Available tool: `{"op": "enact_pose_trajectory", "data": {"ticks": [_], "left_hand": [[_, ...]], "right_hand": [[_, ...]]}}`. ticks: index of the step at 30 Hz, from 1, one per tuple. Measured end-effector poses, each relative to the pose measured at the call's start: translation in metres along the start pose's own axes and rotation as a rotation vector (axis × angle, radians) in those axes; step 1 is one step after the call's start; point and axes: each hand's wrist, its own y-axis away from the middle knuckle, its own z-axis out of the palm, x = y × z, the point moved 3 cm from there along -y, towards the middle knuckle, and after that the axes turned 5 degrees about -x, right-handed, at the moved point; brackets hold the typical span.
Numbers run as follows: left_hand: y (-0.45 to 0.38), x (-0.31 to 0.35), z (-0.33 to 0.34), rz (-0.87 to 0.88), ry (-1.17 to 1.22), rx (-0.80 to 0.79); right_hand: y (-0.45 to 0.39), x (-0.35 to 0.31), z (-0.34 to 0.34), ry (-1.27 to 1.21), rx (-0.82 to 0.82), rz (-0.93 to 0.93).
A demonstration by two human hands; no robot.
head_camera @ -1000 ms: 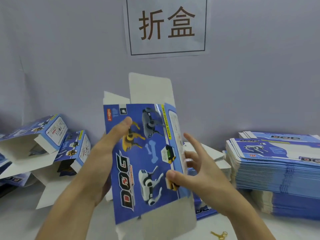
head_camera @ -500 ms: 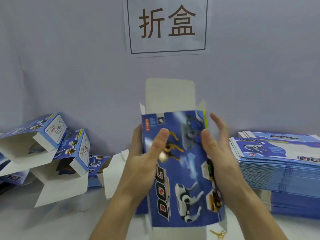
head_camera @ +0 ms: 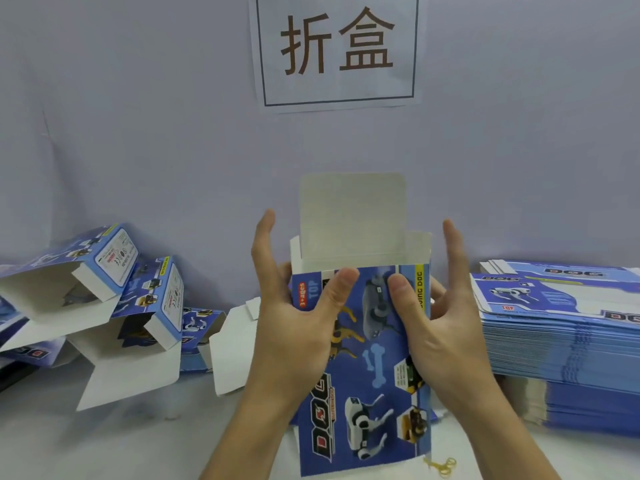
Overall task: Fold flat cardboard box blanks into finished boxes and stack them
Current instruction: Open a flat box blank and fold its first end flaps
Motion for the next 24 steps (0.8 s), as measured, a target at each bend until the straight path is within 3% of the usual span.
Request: {"op": "enact_pose_trajectory", "data": {"ticks": [4, 9, 12, 16, 21, 24], "left_hand": [[-0.002, -0.003, -0.011, 0.097, -0.132, 0.106], [-0.002, -0.006, -0.018, 0.07, -0.202, 0.156], [0.002, -0.009, -0.014, 0.052, -0.104, 0.168], [0.001, -0.01, -0.011, 0.042, -0.128, 0.086], [-0.003, -0.005, -0.016, 0.003, 0.104, 0.019], [-0.004, -0.004, -0.016, 0.034, 0.116, 0.017]], "right_hand": [[0.001, -0.006, 0.009, 0.005, -0.048, -0.065], [-0.001, -0.012, 0.013, 0.06, -0.089, -0.049], [-0.001, -0.012, 0.01, 0.031, -0.085, 0.025], [-0.003, -0.012, 0.006, 0.074, 0.074, 0.013], [-0.002, -0.007, 0.01, -0.072, 0.082, 0.144], [-0.004, -0.011, 0.016, -0.144, 0.013, 0.163]]}}
